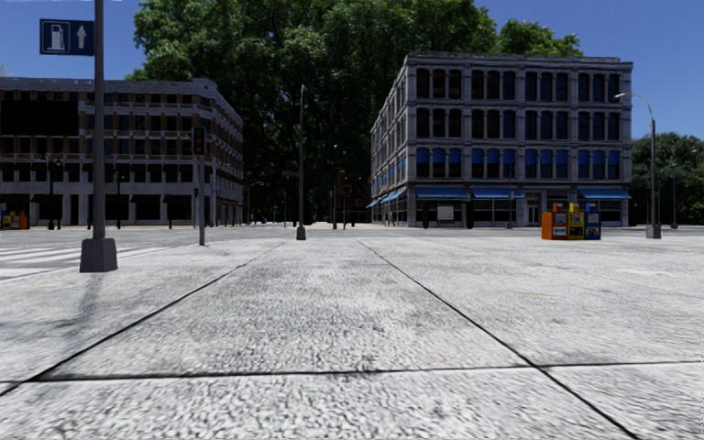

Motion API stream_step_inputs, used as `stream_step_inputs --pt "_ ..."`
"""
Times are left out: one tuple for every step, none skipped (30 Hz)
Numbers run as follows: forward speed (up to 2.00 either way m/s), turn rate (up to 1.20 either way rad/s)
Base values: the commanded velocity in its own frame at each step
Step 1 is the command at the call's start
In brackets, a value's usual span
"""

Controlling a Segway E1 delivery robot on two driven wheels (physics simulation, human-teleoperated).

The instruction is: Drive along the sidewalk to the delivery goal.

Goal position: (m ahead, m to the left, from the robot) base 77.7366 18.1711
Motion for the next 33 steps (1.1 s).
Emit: stream_step_inputs --pt "2.0 0.24" --pt "2.0 0.24" --pt "2.0 0.24" --pt "2.0 0.24" --pt "2.0 0.25" --pt "2.0 0.29" --pt "2.0 0.3" --pt "2.0 0.3" --pt "2.0 0.3" --pt "2.0 0.3" --pt "2.0 0.3" --pt "2.0 0.3" --pt "2.0 0.3" --pt "2.0 0.3" --pt "2.0 0.33" --pt "2.0 0.39" --pt "2.0 0.44" --pt "2.0 0.45" --pt "2.0 0.46" --pt "2.0 0.46" --pt "2.0 0.46" --pt "2.0 0.46" --pt "2.0 0.46" --pt "2.0 0.46" --pt "2.0 0.46" --pt "2.0 0.46" --pt "2.0 0.46" --pt "2.0 0.46" --pt "2.0 0.46" --pt "2.0 0.46" --pt "2.0 0.46" --pt "2.0 0.46" --pt "2.0 0.46"
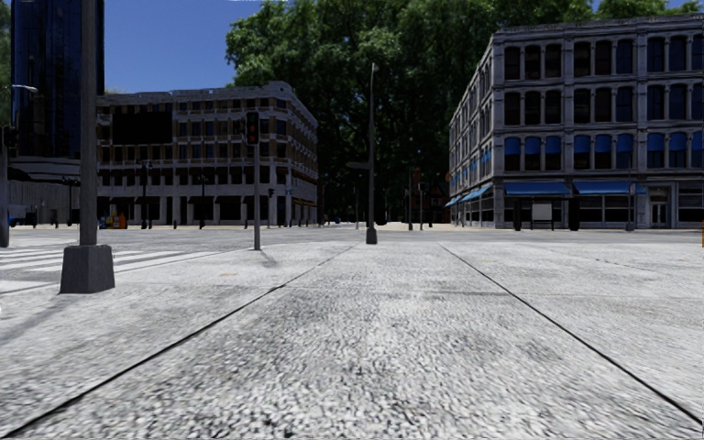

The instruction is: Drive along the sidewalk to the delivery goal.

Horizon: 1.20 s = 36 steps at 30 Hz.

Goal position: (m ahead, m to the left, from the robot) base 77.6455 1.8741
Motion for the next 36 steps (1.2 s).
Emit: stream_step_inputs --pt "2.0 0.46" --pt "2.0 0.46" --pt "2.0 0.46" --pt "2.0 0.46" --pt "2.0 0.41" --pt "2.0 0.37" --pt "2.0 0.37" --pt "2.0 0.3" --pt "2.0 0.3" --pt "2.0 0.12" --pt "2.0 0.0" --pt "2.0 0.0" --pt "1.98 0.0" --pt "1.96 0.0" --pt "1.96 0.0" --pt "1.96 0.0" --pt "1.96 0.0" --pt "1.96 0.0" --pt "1.96 0.0" --pt "1.96 0.0" --pt "1.96 0.0" --pt "1.97 0.0" --pt "1.97 0.0" --pt "1.97 0.0" --pt "1.97 0.0" --pt "1.97 0.04" --pt "1.97 0.07" --pt "1.97 0.1" --pt "1.97 0.11" --pt "1.97 0.12" --pt "1.97 0.12" --pt "1.97 0.12" --pt "1.97 0.12" --pt "1.97 0.13" --pt "1.97 0.16" --pt "1.97 0.17"
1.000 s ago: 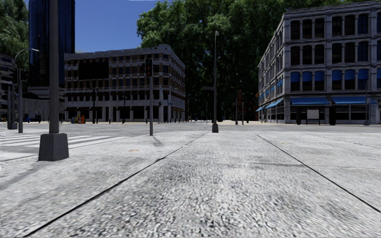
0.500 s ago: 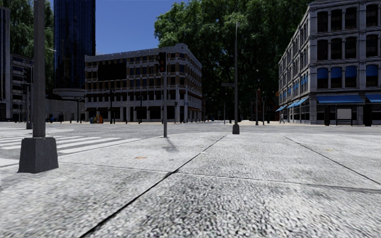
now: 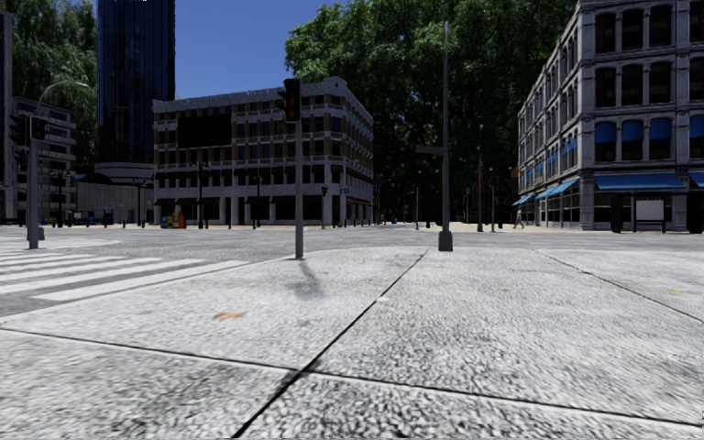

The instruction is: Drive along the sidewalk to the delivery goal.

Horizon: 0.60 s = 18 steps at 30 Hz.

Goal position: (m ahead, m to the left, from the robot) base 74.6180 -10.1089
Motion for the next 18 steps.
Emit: stream_step_inputs --pt "1.97 0.17" --pt "1.97 0.17" --pt "1.97 0.17" --pt "1.97 0.17" --pt "1.97 0.18" --pt "1.97 0.19" --pt "1.97 0.2" --pt "1.97 0.21" --pt "1.97 0.24" --pt "1.97 0.31" --pt "1.97 0.34" --pt "1.97 0.35" --pt "1.97 0.35" --pt "1.95 0.35" --pt "1.87 0.35" --pt "1.79 0.36" --pt "1.77 0.36" --pt "1.76 0.36"
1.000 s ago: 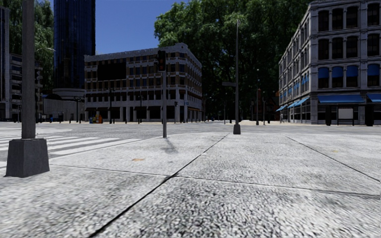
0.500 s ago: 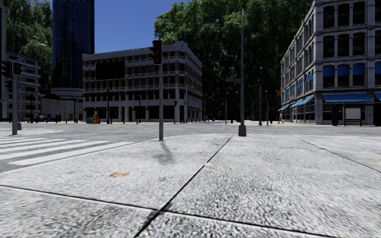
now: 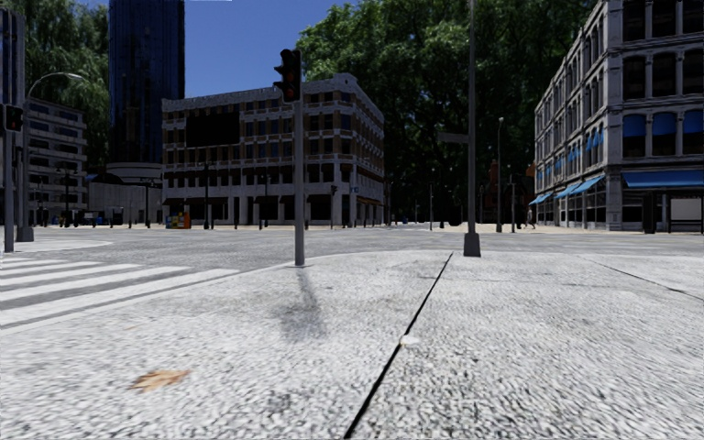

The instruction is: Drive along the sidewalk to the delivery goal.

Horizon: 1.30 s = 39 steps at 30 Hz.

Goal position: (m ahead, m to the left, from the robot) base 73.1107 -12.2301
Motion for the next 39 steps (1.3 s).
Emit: stream_step_inputs --pt "1.76 0.36" --pt "1.76 0.36" --pt "1.76 0.37" --pt "1.76 0.37" --pt "1.76 0.38" --pt "1.76 0.39" --pt "1.76 0.39" --pt "1.76 0.39" --pt "1.76 0.4" --pt "1.76 0.41" --pt "1.76 0.45" --pt "1.76 0.47" --pt "1.76 0.48" --pt "1.76 0.48" --pt "1.76 0.48" --pt "1.76 0.48" --pt "1.76 0.49" --pt "1.76 0.49" --pt "1.76 0.49" --pt "1.76 0.5" --pt "1.76 0.5" --pt "1.76 0.5" --pt "1.76 0.5" --pt "1.76 0.51" --pt "1.76 0.52" --pt "1.76 0.52" --pt "1.76 0.53" --pt "1.76 0.53" --pt "1.75 0.54" --pt "1.75 0.55" --pt "1.75 0.55" --pt "1.75 0.55" --pt "1.75 0.55" --pt "1.75 0.55" --pt "1.73 0.55" --pt "1.7 0.55" --pt "1.65 0.55" --pt "1.55 0.56" --pt "1.5 0.56"
